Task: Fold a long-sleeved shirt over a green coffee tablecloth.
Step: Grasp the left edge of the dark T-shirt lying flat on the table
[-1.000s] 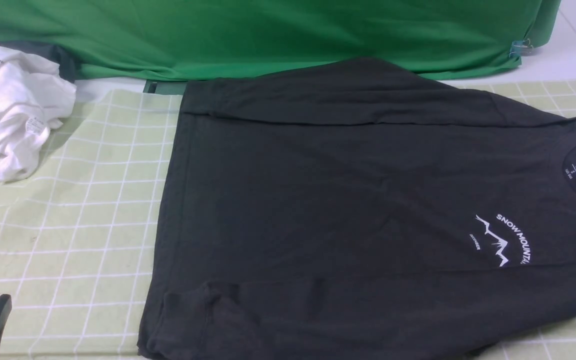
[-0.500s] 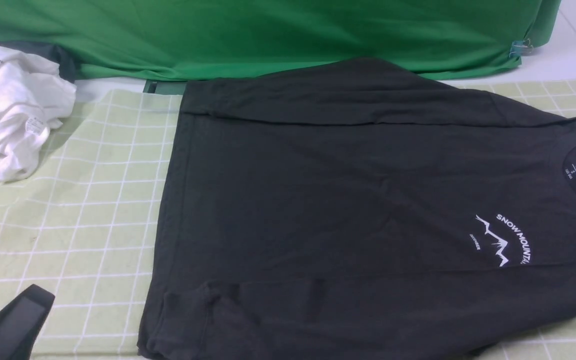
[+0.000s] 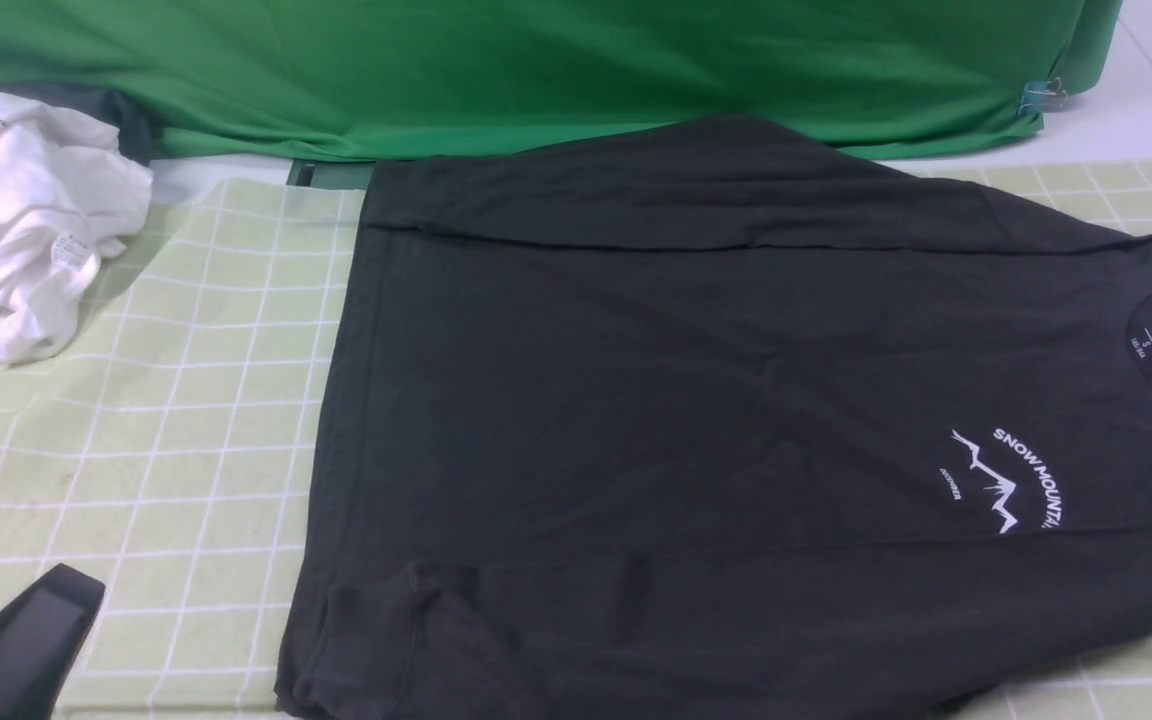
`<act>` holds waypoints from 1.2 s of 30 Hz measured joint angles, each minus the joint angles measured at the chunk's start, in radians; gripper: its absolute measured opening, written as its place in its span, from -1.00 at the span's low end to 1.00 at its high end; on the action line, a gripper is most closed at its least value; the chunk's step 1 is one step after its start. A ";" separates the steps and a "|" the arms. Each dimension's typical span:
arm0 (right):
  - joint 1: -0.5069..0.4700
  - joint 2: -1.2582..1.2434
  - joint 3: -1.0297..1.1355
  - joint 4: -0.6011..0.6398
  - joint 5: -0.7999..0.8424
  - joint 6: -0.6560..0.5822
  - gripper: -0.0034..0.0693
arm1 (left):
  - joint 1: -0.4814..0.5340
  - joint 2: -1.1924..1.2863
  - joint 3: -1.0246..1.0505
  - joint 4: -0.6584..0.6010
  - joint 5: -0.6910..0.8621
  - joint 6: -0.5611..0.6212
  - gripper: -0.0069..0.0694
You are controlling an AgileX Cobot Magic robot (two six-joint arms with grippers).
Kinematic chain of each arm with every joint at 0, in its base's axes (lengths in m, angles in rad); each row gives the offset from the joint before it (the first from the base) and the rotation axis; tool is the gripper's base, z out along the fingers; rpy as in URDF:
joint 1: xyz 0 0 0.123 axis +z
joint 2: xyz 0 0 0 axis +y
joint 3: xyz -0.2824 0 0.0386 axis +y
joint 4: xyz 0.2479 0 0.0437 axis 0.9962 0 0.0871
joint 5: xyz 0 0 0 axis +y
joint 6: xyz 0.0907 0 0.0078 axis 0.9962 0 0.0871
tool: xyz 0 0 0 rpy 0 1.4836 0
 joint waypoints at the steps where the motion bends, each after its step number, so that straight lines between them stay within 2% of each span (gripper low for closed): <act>1: 0.000 0.000 0.000 0.000 -0.016 -0.004 -0.87 | 0.000 0.000 0.000 0.000 -0.013 0.000 -0.78; 6: 0.000 0.004 -0.078 -0.001 -0.017 -0.075 -0.91 | 0.000 -0.001 -0.003 -0.004 -0.130 -0.022 -0.78; 9: 0.000 0.051 -0.192 -0.008 0.005 -0.149 -0.91 | 0.000 0.006 -0.052 0.002 -0.128 -0.020 -0.78; 10: 0.000 0.118 -0.299 -0.026 0.068 -0.242 -0.91 | 0.000 0.028 -0.156 0.037 -0.099 0.006 -0.78; 12: 0.000 0.187 -0.401 -0.053 0.154 -0.325 -0.91 | 0.000 0.066 -0.235 0.084 -0.048 0.034 -0.78; 15: 0.000 0.396 -0.596 -0.103 0.406 -0.462 -0.91 | 0.000 0.276 -0.499 0.207 0.247 0.135 -0.78; 17: 0.000 0.462 -0.636 -0.108 0.485 -0.503 -0.91 | 0.000 0.335 -0.556 0.220 0.344 0.169 -0.78; 18: 0.000 0.503 -0.670 -0.108 0.532 -0.529 -0.91 | 0.000 0.411 -0.603 0.230 0.420 0.221 -0.78; 19: 0.000 0.589 -0.715 -0.108 0.611 -0.582 -0.91 | 0.000 0.539 -0.657 0.235 0.560 0.311 -0.78; 22: 0.000 0.645 -0.742 -0.106 0.659 -0.610 -0.90 | 0.000 0.682 -0.688 0.235 0.644 0.406 -0.78; 24: 0.000 0.701 -0.755 -0.104 0.677 -0.633 -0.89 | 0.000 0.893 -0.693 0.235 0.693 0.504 -0.78; 26: 0.000 0.729 -0.757 -0.104 0.682 -0.658 -0.87 | 0.000 1.048 -0.694 0.234 0.714 0.561 -0.78; 30: 0.000 0.753 -0.757 -0.104 0.686 -0.680 -0.86 | -0.015 1.236 -0.694 0.226 0.724 0.589 -0.78; 36: 0.000 0.754 -0.757 -0.104 0.664 -0.688 -0.86 | -0.131 1.422 -0.700 0.302 0.622 0.511 -0.78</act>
